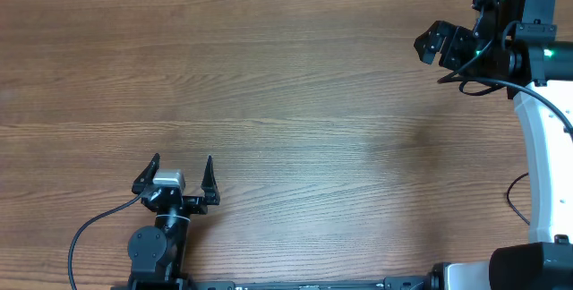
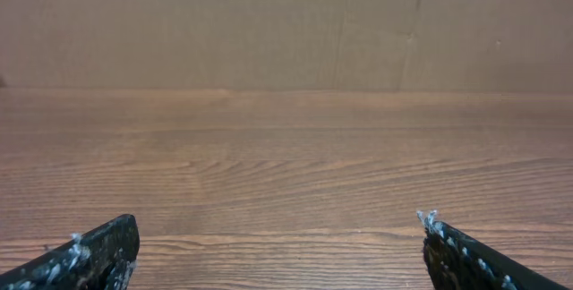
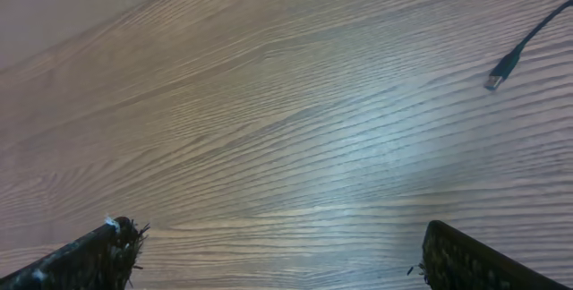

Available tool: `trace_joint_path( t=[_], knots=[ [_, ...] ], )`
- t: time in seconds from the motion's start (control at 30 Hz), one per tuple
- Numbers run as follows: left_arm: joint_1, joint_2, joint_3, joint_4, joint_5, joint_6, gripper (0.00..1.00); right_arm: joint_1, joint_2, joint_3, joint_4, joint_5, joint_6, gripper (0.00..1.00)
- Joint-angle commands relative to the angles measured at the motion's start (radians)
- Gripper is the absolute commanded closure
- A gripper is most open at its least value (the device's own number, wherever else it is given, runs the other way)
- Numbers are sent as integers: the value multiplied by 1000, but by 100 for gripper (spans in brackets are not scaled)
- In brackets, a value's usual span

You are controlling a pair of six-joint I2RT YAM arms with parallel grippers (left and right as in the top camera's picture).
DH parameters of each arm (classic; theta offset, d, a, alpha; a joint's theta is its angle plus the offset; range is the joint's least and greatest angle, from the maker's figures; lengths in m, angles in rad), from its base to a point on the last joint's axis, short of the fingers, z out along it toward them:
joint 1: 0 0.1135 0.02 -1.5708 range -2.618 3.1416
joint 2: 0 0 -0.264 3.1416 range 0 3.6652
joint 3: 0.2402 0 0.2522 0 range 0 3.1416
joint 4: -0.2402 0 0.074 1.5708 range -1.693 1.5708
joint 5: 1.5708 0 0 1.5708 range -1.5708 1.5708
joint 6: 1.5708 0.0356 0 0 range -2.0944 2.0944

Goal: Untangle cables

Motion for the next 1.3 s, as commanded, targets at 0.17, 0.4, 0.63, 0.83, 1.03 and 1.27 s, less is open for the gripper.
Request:
trace_joint_path(
  t=[0.17, 0.4, 0.63, 0.83, 1.03, 1.27],
  knots=[
    [8, -11, -4, -1, 8, 19, 1, 3, -11, -2, -5, 69, 3, 0],
    [8, -11, -4, -1, 7, 19, 0, 27, -105, -182, 195, 89, 13, 0],
    [8, -11, -4, -1, 7, 19, 1, 55, -230, -453, 431, 88, 14, 0],
    [8, -11, -4, -1, 7, 19, 0, 118, -362, -740, 739, 85, 14, 0],
    [8, -11, -4, -1, 7, 19, 1, 164, -490, -999, 1026, 84, 14, 0],
    [8, -11, -4, -1, 7, 19, 0, 172, -650, -1270, 1240, 85, 14, 0]
  ],
)
